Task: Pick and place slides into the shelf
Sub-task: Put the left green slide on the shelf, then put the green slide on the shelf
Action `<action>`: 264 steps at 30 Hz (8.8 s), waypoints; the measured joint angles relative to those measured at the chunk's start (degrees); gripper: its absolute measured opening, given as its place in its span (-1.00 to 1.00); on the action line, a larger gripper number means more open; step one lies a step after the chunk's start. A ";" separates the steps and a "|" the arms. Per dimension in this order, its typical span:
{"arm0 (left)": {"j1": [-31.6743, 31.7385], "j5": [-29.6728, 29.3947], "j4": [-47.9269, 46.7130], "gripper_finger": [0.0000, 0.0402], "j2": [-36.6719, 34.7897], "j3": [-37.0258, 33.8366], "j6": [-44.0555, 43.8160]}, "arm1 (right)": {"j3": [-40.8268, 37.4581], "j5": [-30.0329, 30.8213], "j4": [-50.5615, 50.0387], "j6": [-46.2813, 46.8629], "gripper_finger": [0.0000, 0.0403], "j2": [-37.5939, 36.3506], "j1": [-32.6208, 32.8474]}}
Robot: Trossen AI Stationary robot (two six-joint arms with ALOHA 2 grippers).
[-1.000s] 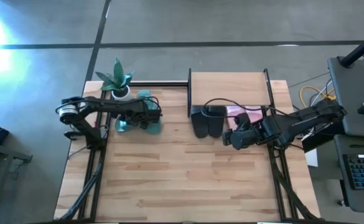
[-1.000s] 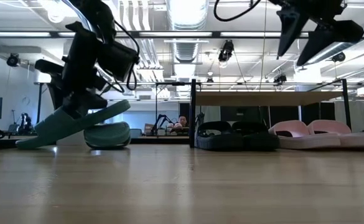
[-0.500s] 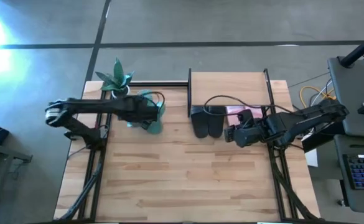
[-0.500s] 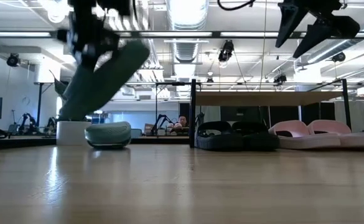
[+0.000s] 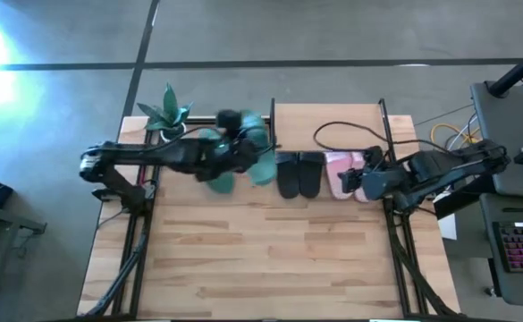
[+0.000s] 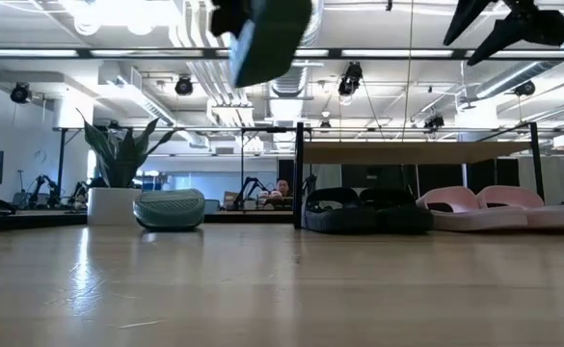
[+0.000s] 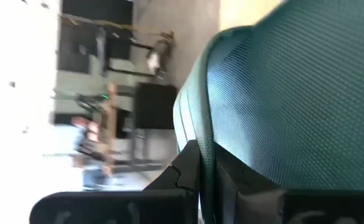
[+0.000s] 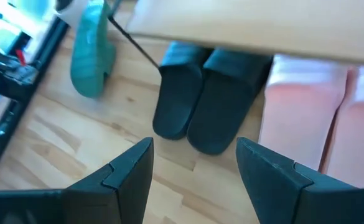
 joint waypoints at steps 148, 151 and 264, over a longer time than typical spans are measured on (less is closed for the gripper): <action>16.32 44.35 -14.22 0.04 -20.39 -37.42 -92.49 | -0.87 -13.12 22.73 -18.74 -0.41 8.92 -6.93; 16.23 47.21 -5.58 0.04 -25.14 -45.52 -96.89 | -0.87 -17.64 28.62 -23.08 -0.41 10.96 -9.79; -8.81 13.33 -0.12 0.04 -57.30 -51.32 -101.51 | 29.22 -39.38 54.78 -32.26 -0.23 64.52 -26.22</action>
